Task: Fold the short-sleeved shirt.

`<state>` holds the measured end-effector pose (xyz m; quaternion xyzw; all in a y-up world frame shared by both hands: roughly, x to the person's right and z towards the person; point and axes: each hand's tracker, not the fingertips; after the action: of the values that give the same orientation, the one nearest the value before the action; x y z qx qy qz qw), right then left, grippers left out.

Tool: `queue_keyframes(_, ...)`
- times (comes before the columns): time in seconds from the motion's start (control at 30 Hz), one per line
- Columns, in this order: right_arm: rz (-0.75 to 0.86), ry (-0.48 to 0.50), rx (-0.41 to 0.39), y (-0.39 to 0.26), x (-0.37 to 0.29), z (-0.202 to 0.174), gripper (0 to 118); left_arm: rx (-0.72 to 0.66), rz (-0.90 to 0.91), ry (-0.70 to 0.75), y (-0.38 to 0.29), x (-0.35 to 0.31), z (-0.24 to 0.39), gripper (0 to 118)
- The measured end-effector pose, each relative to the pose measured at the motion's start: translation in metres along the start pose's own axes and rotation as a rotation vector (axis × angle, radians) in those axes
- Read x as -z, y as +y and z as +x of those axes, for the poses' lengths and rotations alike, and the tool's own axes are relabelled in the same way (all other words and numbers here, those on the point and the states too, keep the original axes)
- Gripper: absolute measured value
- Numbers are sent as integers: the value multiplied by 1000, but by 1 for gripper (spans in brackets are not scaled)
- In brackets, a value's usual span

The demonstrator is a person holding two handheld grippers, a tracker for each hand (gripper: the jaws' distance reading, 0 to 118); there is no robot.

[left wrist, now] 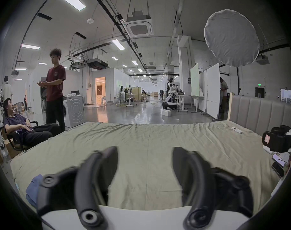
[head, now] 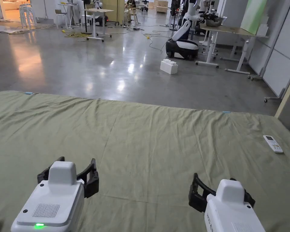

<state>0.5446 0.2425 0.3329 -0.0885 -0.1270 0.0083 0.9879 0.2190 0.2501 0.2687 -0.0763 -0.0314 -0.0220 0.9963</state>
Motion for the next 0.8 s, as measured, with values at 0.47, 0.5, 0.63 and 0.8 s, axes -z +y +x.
queue_keyframes(0.47, 22, -12, 5, 10, -1, 2, 113, -16, -2, 15, 5, 3, -9, 98)
queue_keyframes(0.5, 23, -5, 20, 11, -1, 3, 114, -21, -3, 7, 6, 3, -10, 98)
queue_keyframes(0.63, 5, 20, 92, 14, 1, 10, 118, -39, -10, -1, 8, 3, -12, 99)
queue_keyframes(0.8, -20, -62, 54, 19, 6, 6, 118, -45, 0, 13, 8, 4, -13, 100)
